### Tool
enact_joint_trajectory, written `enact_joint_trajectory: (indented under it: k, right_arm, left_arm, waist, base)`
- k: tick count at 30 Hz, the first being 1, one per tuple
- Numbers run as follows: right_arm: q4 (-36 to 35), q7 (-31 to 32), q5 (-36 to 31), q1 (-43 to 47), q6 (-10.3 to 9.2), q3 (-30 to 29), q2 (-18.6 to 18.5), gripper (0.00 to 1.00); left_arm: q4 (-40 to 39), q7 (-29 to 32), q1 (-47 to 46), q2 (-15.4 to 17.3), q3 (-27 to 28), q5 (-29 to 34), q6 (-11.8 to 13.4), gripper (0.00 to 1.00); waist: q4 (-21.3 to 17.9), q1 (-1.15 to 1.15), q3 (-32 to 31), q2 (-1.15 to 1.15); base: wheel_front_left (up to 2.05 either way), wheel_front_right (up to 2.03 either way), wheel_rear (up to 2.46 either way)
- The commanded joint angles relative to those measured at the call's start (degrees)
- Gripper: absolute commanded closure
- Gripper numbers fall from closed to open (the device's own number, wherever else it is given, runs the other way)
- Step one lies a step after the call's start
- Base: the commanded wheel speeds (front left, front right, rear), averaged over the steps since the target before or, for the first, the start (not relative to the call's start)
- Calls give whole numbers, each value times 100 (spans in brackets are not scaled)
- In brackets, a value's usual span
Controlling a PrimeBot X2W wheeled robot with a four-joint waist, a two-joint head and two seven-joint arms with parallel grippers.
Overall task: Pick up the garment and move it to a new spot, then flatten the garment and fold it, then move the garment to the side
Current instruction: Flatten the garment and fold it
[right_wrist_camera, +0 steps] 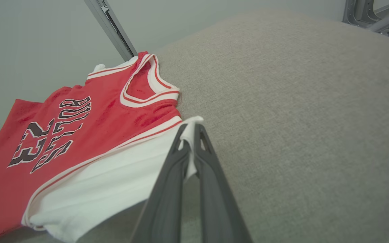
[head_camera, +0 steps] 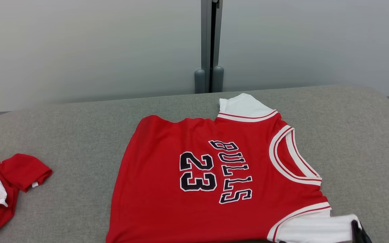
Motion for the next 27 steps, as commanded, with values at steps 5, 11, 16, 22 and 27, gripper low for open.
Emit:
enact_joint_trajectory:
  k: [5,11,16,22,27]
  right_arm:
    - [-18,-33,-2,-836,-8,15,25,100]
    - [153,-33,-103,-1601,-5,-33,2,100]
    - [434,-33,-308,-2192,-5,-111,-58,100]
    - [754,-33,-547,-2674,-5,-258,-33,100]
    - [952,-33,-689,-2963,-5,-339,-26,100]
  left_arm:
    - [-343,7,-603,43,-206,116,13,100]
    - [-383,7,-1206,40,-475,166,-26,100]
    - [-107,7,-1741,42,-628,168,16,100]
    - [96,7,-2192,39,-717,170,63,100]
    - [262,6,-2464,39,-723,151,88,100]
  waist:
    - [74,1,258,1]
    - [196,1,599,1]
    - [249,1,921,1]
    - [270,1,1194,1]
    - [261,1,1367,1]
  base:
    - [0,0,0]
    - [0,0,0]
    - [0,0,0]
    - [0,0,0]
    - [0,0,0]
